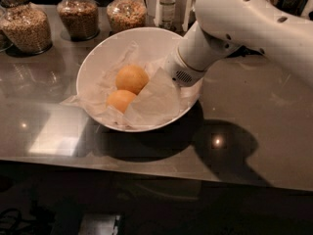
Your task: Pick orange from white bowl
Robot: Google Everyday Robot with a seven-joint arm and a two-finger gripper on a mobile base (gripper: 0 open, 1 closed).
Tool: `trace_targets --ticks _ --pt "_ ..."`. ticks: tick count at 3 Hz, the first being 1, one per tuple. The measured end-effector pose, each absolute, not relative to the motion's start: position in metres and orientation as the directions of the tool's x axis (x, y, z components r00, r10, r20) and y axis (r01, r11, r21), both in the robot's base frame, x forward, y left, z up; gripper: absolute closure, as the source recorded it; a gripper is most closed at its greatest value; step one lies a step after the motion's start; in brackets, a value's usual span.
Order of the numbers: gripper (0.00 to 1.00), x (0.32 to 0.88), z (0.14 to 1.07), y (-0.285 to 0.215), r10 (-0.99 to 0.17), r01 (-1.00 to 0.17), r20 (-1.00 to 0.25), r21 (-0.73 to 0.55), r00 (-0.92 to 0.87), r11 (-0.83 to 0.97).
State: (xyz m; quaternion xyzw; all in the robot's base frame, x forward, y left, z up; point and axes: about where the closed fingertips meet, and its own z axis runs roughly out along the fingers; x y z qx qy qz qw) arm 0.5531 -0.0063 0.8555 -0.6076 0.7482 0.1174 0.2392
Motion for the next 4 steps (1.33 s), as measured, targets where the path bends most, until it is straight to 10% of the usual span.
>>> trace_targets --ticks 4 --pt "0.15 0.538 0.858 -0.012 -0.859 -0.961 -0.497 -0.156 -0.125 0.229"
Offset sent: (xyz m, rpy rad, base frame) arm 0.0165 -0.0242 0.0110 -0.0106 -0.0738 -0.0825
